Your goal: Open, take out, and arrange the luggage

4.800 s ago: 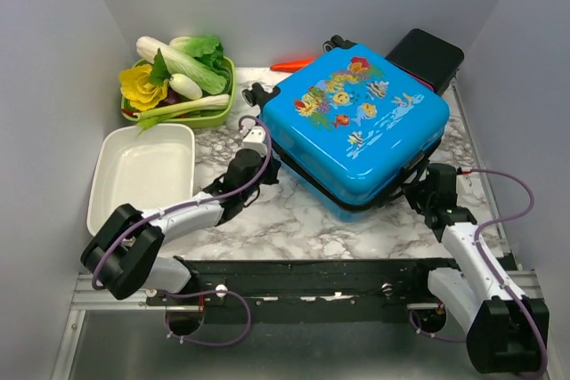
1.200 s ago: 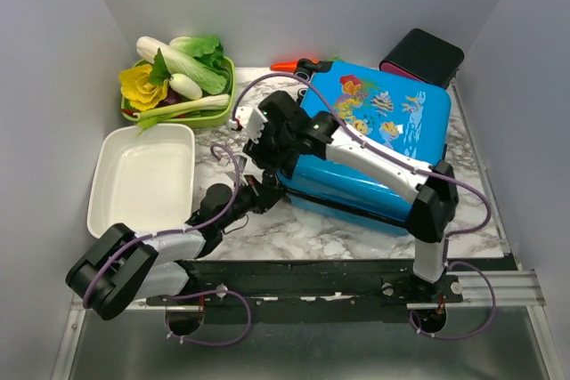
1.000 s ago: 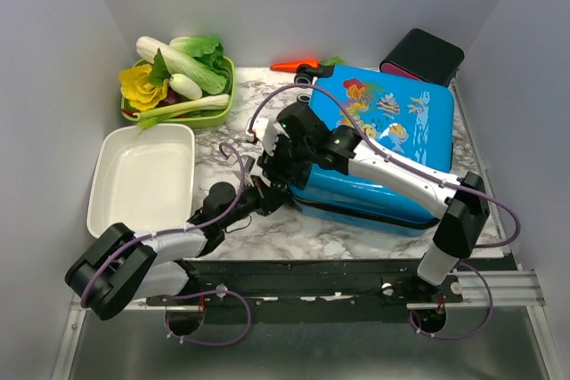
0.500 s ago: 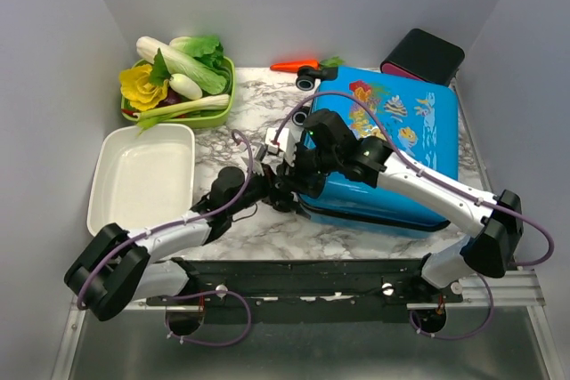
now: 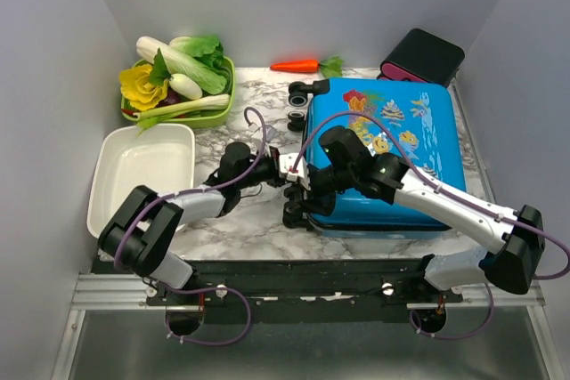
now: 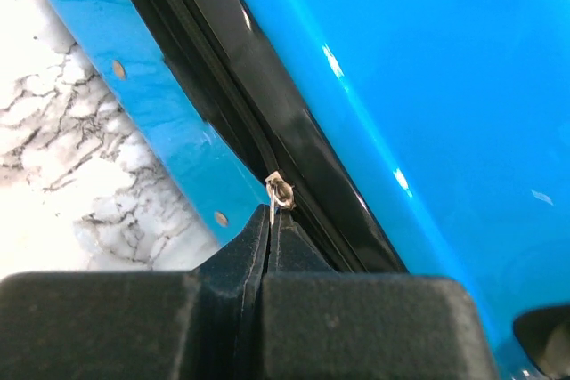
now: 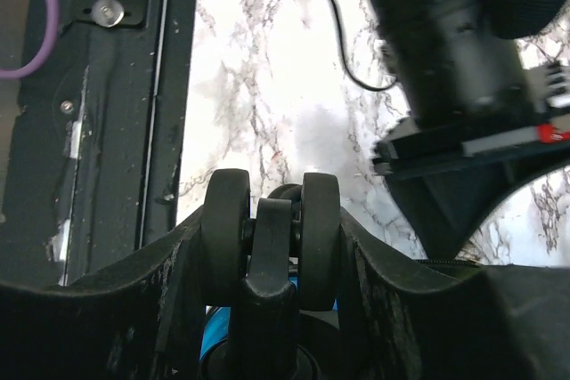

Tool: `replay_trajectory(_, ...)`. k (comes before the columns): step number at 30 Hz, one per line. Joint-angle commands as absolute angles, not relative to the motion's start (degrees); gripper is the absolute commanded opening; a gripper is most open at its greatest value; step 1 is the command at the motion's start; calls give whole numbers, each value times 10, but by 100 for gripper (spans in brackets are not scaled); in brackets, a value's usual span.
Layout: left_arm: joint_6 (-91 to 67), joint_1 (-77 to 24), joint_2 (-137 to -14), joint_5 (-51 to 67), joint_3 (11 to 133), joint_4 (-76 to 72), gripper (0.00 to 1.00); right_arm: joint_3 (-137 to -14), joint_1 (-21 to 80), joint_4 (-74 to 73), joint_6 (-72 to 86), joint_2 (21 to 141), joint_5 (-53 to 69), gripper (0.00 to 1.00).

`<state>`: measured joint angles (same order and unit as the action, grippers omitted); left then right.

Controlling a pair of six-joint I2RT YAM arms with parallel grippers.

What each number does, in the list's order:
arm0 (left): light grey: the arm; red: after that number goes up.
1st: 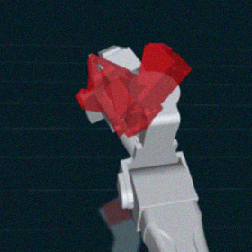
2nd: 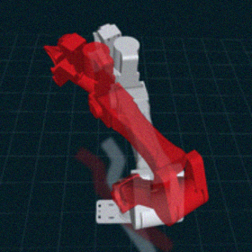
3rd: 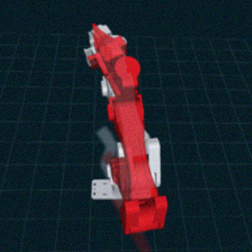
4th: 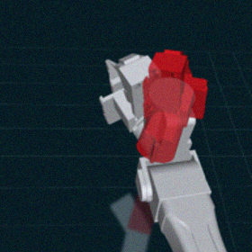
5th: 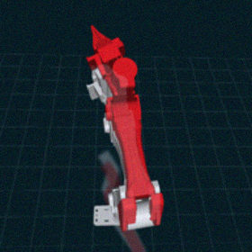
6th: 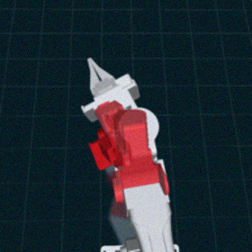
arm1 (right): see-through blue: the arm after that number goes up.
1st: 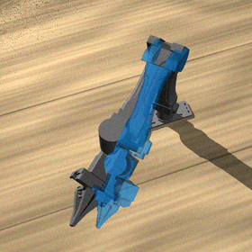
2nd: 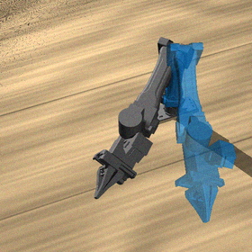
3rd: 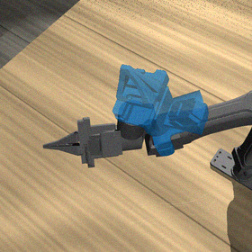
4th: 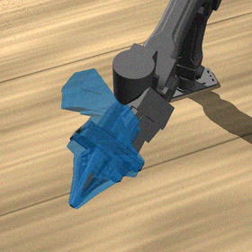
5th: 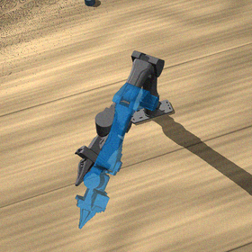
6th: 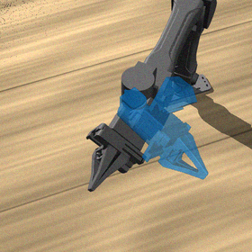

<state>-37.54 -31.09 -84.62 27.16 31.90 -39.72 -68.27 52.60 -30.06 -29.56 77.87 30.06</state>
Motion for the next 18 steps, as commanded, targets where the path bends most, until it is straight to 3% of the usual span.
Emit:
replay_trajectory(1, -340, -233, -874, 111, 395, -461, 0, -656, 532, -362, -323, 726, 456, 1)
replay_trajectory(12, -345, -180, -1000, 25, 555, -409, 0, -624, 533, -446, -349, 705, 469, 1)
replay_trajectory(18, -427, -114, -1090, 138, 644, -457, 0, -598, 533, -469, -337, 681, 460, 1)
